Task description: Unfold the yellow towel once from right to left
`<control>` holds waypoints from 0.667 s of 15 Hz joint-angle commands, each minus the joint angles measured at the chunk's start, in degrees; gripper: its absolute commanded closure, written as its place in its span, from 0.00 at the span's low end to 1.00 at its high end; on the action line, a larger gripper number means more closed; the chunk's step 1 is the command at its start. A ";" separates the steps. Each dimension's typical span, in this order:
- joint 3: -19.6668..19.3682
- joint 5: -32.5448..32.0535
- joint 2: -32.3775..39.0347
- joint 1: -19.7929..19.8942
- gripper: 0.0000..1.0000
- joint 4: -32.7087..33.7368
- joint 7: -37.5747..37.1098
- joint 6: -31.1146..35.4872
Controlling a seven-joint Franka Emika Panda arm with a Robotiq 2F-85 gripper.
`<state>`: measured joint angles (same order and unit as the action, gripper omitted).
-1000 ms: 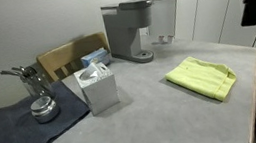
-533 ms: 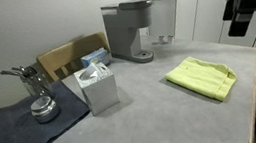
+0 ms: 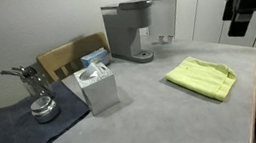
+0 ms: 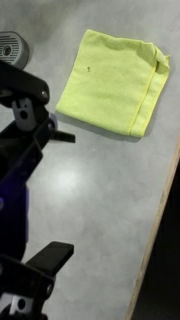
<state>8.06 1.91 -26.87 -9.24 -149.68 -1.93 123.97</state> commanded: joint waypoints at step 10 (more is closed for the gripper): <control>-3.24 -1.21 1.39 1.86 0.00 -0.47 4.03 6.13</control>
<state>6.25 1.76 -26.72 -8.90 -149.74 -0.13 127.49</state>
